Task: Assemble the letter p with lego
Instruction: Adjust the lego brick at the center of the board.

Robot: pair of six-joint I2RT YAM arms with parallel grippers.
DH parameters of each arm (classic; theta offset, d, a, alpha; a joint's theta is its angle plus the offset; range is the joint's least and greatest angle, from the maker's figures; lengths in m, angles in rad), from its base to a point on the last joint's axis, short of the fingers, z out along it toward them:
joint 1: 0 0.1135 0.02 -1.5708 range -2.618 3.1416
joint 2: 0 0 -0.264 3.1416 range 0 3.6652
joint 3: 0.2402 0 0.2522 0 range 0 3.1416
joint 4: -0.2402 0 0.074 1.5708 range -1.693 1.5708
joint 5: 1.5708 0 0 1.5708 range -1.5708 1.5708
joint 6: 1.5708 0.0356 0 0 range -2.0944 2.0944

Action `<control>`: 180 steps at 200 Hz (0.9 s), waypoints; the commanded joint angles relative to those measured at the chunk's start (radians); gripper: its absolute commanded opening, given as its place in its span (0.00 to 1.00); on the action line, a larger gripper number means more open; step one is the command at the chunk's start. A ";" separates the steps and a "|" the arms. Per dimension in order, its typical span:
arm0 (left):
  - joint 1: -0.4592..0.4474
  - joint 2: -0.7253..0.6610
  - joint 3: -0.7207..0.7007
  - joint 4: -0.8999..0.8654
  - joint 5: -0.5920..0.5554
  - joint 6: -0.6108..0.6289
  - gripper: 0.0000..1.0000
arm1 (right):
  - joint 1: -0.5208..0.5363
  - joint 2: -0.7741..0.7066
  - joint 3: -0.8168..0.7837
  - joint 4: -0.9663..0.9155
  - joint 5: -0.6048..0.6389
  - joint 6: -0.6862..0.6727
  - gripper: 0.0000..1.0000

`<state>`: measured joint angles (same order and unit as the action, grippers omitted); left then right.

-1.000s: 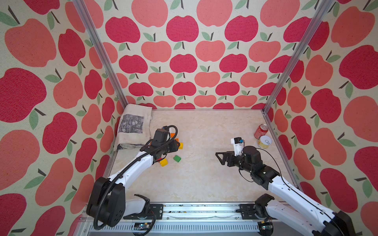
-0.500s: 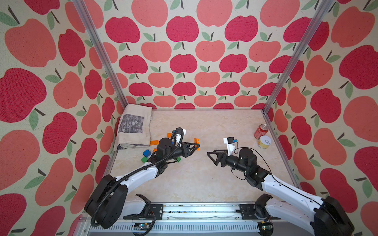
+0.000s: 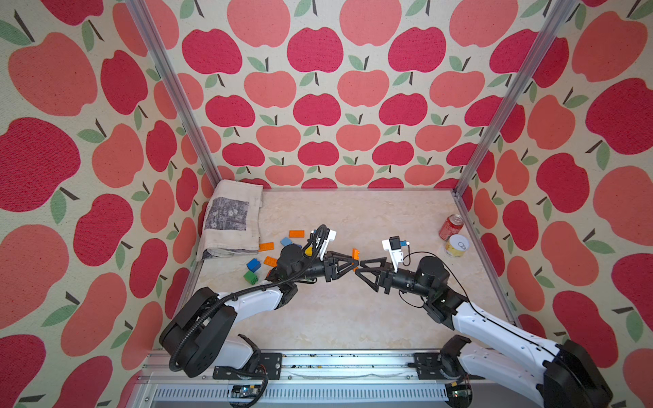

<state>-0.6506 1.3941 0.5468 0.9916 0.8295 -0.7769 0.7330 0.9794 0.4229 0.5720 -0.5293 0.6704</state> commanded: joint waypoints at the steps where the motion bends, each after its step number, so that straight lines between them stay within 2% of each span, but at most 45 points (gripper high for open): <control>1: -0.008 -0.025 0.030 0.031 0.048 0.011 0.17 | 0.008 -0.006 0.010 0.026 -0.049 -0.008 0.65; 70: -0.038 -0.038 0.054 0.006 0.108 0.044 0.19 | 0.008 -0.024 0.009 0.025 -0.069 -0.028 0.62; 101: -0.016 -0.089 0.046 -0.108 0.135 0.136 0.19 | 0.001 -0.117 0.029 -0.100 -0.067 -0.100 0.67; 126: 0.007 -0.110 0.028 -0.118 0.179 0.157 0.19 | -0.026 -0.177 0.044 -0.168 -0.060 -0.126 0.73; 180: -0.033 -0.066 0.042 -0.066 0.258 0.169 0.19 | -0.030 -0.065 0.059 0.020 -0.148 -0.028 0.71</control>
<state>-0.6651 1.3022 0.5694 0.8848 1.0145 -0.6373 0.7029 0.8669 0.4561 0.5056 -0.6231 0.6014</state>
